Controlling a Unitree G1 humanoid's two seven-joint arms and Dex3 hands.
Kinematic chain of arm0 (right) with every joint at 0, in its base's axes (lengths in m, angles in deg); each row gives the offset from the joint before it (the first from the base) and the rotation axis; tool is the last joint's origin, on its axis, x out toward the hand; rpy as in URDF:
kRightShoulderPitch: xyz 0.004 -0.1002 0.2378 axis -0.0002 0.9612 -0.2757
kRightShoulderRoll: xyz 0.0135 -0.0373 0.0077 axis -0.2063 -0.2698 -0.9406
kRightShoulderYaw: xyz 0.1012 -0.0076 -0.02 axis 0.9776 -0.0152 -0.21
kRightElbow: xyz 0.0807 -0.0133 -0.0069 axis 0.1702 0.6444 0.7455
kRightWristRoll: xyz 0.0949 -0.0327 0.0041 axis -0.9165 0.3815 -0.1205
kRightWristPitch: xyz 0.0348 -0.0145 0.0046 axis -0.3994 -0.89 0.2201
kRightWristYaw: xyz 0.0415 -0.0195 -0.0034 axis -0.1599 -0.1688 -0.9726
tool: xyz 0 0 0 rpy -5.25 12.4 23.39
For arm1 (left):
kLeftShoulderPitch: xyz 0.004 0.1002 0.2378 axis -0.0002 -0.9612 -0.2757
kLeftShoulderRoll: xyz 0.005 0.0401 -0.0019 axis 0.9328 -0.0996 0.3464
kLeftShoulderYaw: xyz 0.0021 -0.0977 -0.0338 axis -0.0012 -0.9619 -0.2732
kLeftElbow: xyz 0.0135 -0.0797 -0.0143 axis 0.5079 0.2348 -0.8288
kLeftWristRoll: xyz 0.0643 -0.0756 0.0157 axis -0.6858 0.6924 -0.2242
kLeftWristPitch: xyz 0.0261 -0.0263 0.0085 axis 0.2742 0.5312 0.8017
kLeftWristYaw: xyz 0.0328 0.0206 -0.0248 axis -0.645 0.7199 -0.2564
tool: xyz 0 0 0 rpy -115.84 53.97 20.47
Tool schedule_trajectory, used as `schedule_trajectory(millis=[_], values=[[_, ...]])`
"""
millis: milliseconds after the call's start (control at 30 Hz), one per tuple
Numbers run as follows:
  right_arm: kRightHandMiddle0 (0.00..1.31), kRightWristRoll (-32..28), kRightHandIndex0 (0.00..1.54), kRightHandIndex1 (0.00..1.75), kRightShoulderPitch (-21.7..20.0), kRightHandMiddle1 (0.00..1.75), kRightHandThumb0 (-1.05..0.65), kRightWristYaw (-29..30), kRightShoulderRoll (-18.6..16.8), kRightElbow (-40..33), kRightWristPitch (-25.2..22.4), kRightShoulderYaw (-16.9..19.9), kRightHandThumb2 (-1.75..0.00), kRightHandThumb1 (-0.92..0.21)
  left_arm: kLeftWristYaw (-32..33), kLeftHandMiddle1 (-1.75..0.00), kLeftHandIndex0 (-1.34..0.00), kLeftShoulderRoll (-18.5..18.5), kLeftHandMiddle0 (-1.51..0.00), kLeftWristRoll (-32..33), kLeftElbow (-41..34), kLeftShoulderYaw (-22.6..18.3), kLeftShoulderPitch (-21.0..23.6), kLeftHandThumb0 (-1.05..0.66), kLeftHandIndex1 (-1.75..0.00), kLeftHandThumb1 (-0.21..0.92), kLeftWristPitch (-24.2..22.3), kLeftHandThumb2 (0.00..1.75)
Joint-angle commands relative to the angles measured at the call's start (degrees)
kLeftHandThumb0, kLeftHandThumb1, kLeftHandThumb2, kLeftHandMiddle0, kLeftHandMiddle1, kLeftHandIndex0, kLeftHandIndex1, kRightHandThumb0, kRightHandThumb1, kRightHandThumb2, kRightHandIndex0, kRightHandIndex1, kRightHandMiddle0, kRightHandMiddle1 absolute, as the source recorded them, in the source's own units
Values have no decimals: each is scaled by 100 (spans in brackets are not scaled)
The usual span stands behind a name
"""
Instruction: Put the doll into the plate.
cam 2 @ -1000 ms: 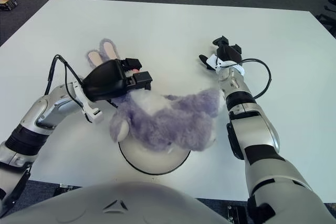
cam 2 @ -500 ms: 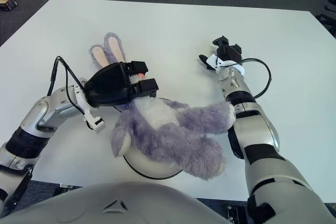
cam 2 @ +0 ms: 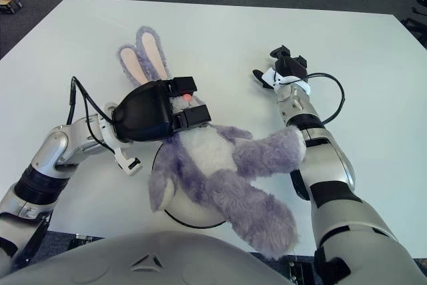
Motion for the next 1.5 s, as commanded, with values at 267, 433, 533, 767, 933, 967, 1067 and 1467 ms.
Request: schedule_trajectory(millis=[267,433,533,767,933,967,1067,1467], values=[[0,-109,0,100,199,79,-64,-313,-181,216,-105,-59,-77,-73,392,-173,-65,122,-52,-477,-97,134,68,-1,-156,28,210,130],[0,-97,0,100,192,79,-64,-318,-168,222,-101,-72,-77,-73,466,-174,-63,206,-41,-647,-134,167,121,-1,-146,41,279,112],[0,-104,0,99,192,79,-64,-324,-167,221,-98,-68,-77,-72,494,-175,-58,262,-35,-699,-121,204,158,-1,-150,47,334,106],[0,-181,0,94,194,71,-63,-391,-165,204,-152,-9,-77,-75,644,-174,-46,404,-24,-877,-48,287,242,-1,-171,54,510,105],[0,-189,0,94,210,68,-64,-375,-148,171,-150,-23,-76,-76,706,-169,-43,478,-22,-923,-9,346,296,-1,-174,58,608,99],[0,-188,0,94,213,68,-64,-372,-145,167,-149,-27,-75,-76,714,-168,-42,491,-22,-926,-2,356,308,-1,-174,60,623,97],[0,-189,0,94,211,67,-64,-354,-149,176,-152,-28,-75,-77,798,-172,-33,554,-24,-1003,40,387,351,-1,-174,62,704,95],[0,-240,0,92,211,63,-64,-351,-161,156,-191,11,-73,-77,1045,-174,-24,683,-22,-1219,121,500,339,-1,-175,70,762,86]])
